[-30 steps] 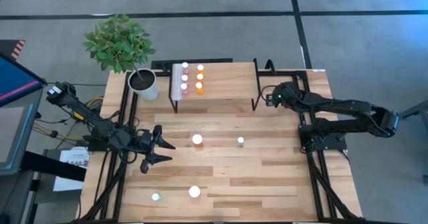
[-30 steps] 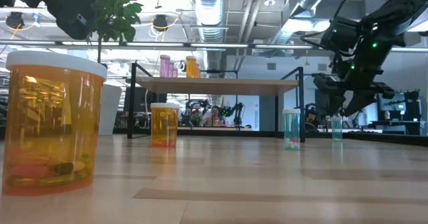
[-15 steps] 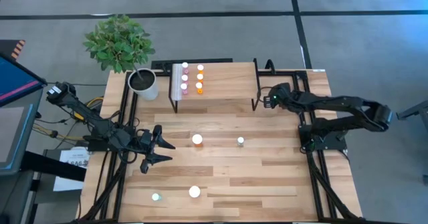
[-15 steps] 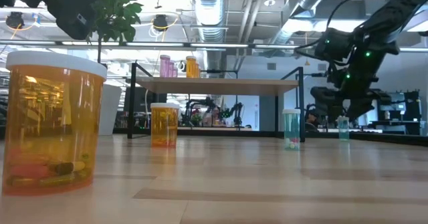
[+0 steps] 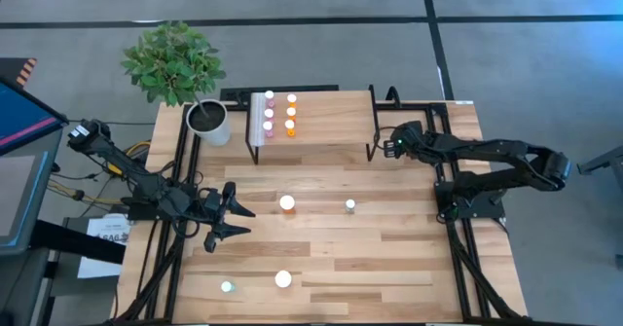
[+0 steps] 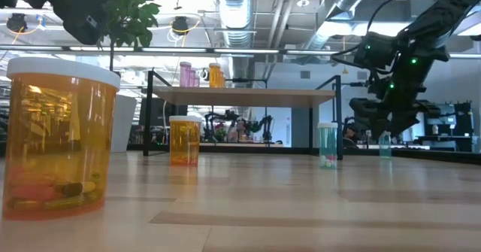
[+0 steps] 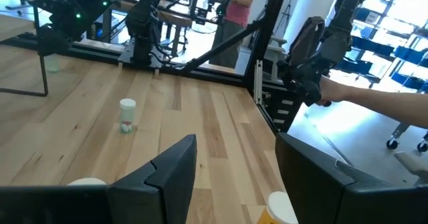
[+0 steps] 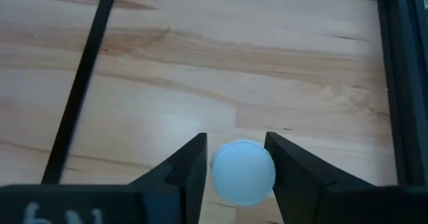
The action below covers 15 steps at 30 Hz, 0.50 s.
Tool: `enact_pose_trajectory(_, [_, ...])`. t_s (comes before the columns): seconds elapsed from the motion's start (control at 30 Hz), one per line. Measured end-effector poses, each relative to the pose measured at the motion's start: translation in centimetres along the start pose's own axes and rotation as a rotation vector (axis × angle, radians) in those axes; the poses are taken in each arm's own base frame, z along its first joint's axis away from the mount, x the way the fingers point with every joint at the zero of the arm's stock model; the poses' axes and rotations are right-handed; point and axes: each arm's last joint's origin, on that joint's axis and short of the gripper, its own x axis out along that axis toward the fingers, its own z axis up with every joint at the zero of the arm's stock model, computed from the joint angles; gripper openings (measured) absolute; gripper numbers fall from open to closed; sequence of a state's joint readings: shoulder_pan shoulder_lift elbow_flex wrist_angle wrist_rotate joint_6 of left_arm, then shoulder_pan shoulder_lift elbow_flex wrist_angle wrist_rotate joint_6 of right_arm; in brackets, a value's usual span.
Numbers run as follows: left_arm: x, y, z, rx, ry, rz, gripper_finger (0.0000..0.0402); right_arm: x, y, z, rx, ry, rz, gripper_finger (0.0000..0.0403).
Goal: Pick and place medicine bottles onto shelf by color
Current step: Put the top right blue pill bottle on the shelf
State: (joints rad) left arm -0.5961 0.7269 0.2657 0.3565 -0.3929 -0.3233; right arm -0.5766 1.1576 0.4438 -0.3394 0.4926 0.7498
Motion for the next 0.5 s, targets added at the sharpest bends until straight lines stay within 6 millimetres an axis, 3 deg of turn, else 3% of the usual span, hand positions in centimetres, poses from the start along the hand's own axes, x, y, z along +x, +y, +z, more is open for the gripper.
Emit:
enact_pose_trajectory(0.23, [0.0,0.0,0.0,0.0,0.0,0.0,0.0192,-0.2,0.0,0.1,-0.013,0.011,0.022,0.0127])
enact_pose_trajectory(0.5, [0.0,0.0,0.0,0.001,0.0,0.0,0.0192,-2.8,-0.6,1.3,0.032,-0.047,0.092,0.0138])
